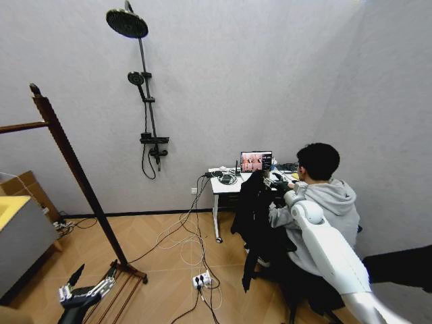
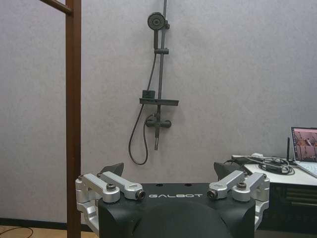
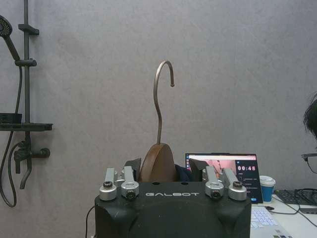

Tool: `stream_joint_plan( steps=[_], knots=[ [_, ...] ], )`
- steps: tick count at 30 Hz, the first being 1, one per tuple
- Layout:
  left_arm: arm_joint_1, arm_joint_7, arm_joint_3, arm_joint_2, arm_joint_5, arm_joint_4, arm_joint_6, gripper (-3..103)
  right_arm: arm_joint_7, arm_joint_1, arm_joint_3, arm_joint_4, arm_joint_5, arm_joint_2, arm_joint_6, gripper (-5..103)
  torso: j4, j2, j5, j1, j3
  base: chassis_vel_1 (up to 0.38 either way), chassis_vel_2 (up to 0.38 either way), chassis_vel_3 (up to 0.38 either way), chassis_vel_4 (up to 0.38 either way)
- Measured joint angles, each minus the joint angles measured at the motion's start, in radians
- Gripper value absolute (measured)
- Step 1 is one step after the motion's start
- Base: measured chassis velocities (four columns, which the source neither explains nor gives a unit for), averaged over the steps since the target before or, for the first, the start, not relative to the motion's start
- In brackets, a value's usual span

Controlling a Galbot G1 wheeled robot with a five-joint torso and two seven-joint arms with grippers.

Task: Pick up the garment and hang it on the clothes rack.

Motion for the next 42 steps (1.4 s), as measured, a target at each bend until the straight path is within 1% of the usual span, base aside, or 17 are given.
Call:
stream_joint_plan(
  steps=[2, 3, 4, 7, 8, 10, 12, 14, 17, 27, 31, 36, 42],
  knots=[
    [0.0, 0.0, 0.0, 0.0, 0.0, 0.0, 0.0, 100, 0.002, -0.001, 0.0, 0.002, 0.001, -0.001, -0.002, 57, 0.0, 0.0, 0.0, 0.0, 0.0, 0.0, 0.0, 0.0, 0.0],
    [0.0, 0.0, 0.0, 0.0, 0.0, 0.0, 0.0, 100, 0.005, -0.002, 0.0, 0.005, 0.004, -0.002, -0.004, 46, 0.0, 0.0, 0.0, 0.0, 0.0, 0.0, 0.0, 0.0, 0.0],
    [0.0, 0.0, 0.0, 0.0, 0.0, 0.0, 0.0, 100, 0.005, -0.002, 0.0, 0.005, 0.004, -0.002, -0.004, 46, 0.0, 0.0, 0.0, 0.0, 0.0, 0.0, 0.0, 0.0, 0.0],
    [0.0, 0.0, 0.0, 0.0, 0.0, 0.0, 0.0, 100, 0.007, -0.004, 0.001, 0.011, 0.009, -0.004, -0.009, 30, 0.0, 0.0, 0.0, 0.0, 0.0, 0.0, 0.0, 0.0, 0.0],
    [0.0, 0.0, 0.0, 0.0, 0.0, 0.0, 0.0, 100, 0.007, -0.004, 0.001, 0.011, 0.009, -0.004, -0.009, 30, 0.0, 0.0, 0.0, 0.0, 0.0, 0.0, 0.0, 0.0, 0.0],
    [0.0, 0.0, 0.0, 0.0, 0.0, 0.0, 0.0, 100, 0.008, -0.008, 0.004, 0.014, 0.012, -0.004, -0.011, 19, -0.0001, 0.0, 0.0, 0.0, 0.0, 0.0, 0.0, 0.0, 0.0],
    [0.0, 0.0, 0.0, 0.0, 0.0, 0.0, 0.0, 100, 0.008, -0.01, 0.005, 0.015, 0.012, -0.004, -0.011, 19, -0.0002, 0.0, 0.0, 0.0, 0.0, 0.0, 0.0, 0.0, 0.0],
    [0.0, 0.0, 0.0, 0.0, 0.0, 0.0, 0.0, 100, 0.009, -0.015, 0.008, 0.017, 0.012, -0.005, -0.011, 10, -0.0003, 0.0, 0.0001, 0.0, 0.0, 0.0, 0.0, 0.0, 0.0],
    [0.0, 0.0, 0.0, 0.0, 0.0, 0.0, 0.0, 100, 0.008, -0.023, 0.013, 0.024, 0.015, -0.008, -0.011, 9, 0.0002, 0.0, 0.0002, 0.0, 0.0, 0.0, 0.0, 0.0, 0.0],
    [0.0, 0.0, 0.0, 0.0, 0.0, 0.0, 0.0, 100, 0.005, -0.058, 0.033, 0.087, 0.037, -0.023, -0.025, 9, -0.0002, 0.0, 0.0001, 0.0, 0.0, 0.0, 0.0, 0.0, 0.0],
    [0.0, 0.0, 0.0, 0.0, 0.0, 0.0, 0.0, 100, 0.007, -0.09, 0.044, 0.169, 0.062, -0.033, -0.047, 9, -0.0002, 0.0, 0.0001, 0.0, 0.0, 0.0, 0.0, 0.0, 0.0],
    [0.0, 0.0, 0.0, 0.0, 0.0, 0.0, 0.0, 100, 0.018, -0.14, 0.052, 0.31, 0.123, -0.048, -0.09, 9, 0.0001, 0.0, 0.0, 0.0, 0.0, 0.054, 0.057, 0.047, 0.04],
    [0.0, 0.0, 0.0, 0.0, 0.0, 0.0, 0.0, 100, 0.022, -0.169, 0.06, 0.412, 0.166, -0.062, -0.12, 9, 0.0, 0.0, 0.0, 0.0, 0.0, 0.071, 0.062, 0.077, 0.068]
  ],
)
